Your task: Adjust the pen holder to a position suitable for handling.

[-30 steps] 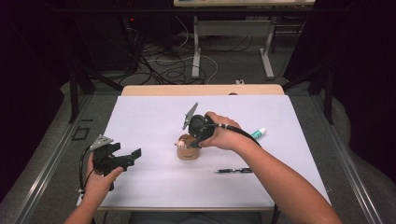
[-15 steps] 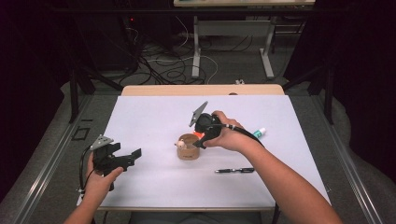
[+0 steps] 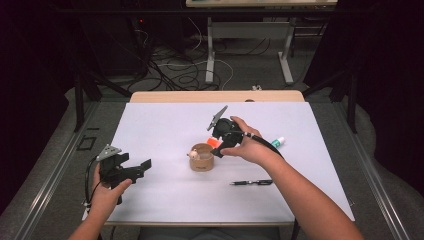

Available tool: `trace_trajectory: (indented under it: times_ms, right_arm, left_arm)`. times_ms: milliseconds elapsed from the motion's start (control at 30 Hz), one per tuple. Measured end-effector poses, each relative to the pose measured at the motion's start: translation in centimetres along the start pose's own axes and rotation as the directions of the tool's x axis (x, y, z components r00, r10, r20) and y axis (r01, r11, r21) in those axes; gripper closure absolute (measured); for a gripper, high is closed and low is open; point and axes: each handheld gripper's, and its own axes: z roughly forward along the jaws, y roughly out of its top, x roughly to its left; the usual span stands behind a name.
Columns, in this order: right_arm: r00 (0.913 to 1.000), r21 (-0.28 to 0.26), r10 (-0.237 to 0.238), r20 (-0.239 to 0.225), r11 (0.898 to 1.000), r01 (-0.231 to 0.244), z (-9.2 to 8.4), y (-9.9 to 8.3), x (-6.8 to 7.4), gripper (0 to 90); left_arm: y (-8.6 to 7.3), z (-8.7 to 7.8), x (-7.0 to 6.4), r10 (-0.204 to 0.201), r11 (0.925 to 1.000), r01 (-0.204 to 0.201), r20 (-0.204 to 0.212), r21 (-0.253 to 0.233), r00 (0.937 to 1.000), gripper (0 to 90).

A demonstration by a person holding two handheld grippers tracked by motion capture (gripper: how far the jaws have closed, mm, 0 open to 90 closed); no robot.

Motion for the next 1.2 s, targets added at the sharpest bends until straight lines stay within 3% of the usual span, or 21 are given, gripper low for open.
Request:
trace_trajectory:
  times_ms: [133, 267, 433, 500, 667, 867, 1000, 1033, 1100, 1133, 1200]
  right_arm:
    - [0.9982, -0.024, 0.035, 0.049, 0.999, -0.034, 0.0, -0.4, -0.6, 16.9]
    - [0.9954, -0.055, 0.081, 0.052, 0.995, -0.078, 0.1, -0.8, -1.0, 15.3]
    - [0.9828, -0.085, 0.160, 0.091, 0.985, -0.153, 0.3, -1.8, -1.8, 14.3]
    - [0.9768, -0.083, 0.169, 0.132, 0.984, -0.159, 0.5, -2.3, -2.1, 13.1]
    - [0.9737, -0.085, 0.172, 0.149, 0.983, -0.160, 0.9, -3.0, -2.5, 13.9]
    - [0.9716, -0.051, 0.179, 0.155, 0.984, -0.173, 1.5, -3.7, -3.2, 17.4]
    - [0.9745, -0.030, 0.183, 0.130, 0.983, -0.180, 1.9, -4.0, -3.8, 24.5]
    - [0.9704, -0.033, 0.197, 0.140, 0.980, -0.194, 1.9, -4.0, -3.8, 26.9]
    - [0.9729, -0.025, 0.197, 0.121, 0.980, -0.195, 2.1, -4.1, -4.1, 32.0]
    - [0.9796, -0.015, 0.173, 0.102, 0.985, -0.173, 2.4, -4.1, -4.3, 35.9]
    - [0.9836, -0.004, 0.150, 0.101, 0.989, -0.150, 2.7, -4.2, -4.4, 37.4]
  left_arm:
    - [0.0, 0.0, 0.0, -0.002, 1.0000, 0.002, 0.000, -0.002, 1.0000, 2.9]
    - [0.0, -0.1, 0.0, 0.000, 1.0000, 0.000, -0.001, -0.001, 1.0000, 2.9]
    - [0.0, -0.1, 0.0, -0.003, 1.0000, 0.003, -0.003, -0.002, 1.0000, 2.9]
    - [0.0, -0.1, 0.0, -0.004, 1.0000, 0.004, -0.003, -0.001, 1.0000, 2.9]
    - [0.0, 0.0, 0.0, 0.001, 1.0000, -0.001, -0.001, 0.000, 1.0000, 2.9]
    - [-0.1, -0.1, 0.0, -0.001, 1.0000, 0.001, -0.002, 0.001, 1.0000, 2.9]
    - [-0.1, 0.0, 0.0, -0.002, 1.0000, 0.002, -0.001, 0.000, 1.0000, 2.9]
    - [-0.1, 0.0, 0.0, -0.002, 1.0000, 0.002, -0.001, 0.000, 1.0000, 2.9]
    - [-0.1, 0.0, 0.0, -0.001, 1.0000, 0.001, -0.001, 0.000, 1.0000, 2.9]
    - [-0.1, 0.0, 0.0, -0.001, 1.0000, 0.001, 0.000, 0.000, 1.0000, 2.9]
    - [-0.1, 0.0, 0.0, -0.002, 1.0000, 0.002, 0.000, 0.000, 1.0000, 2.9]
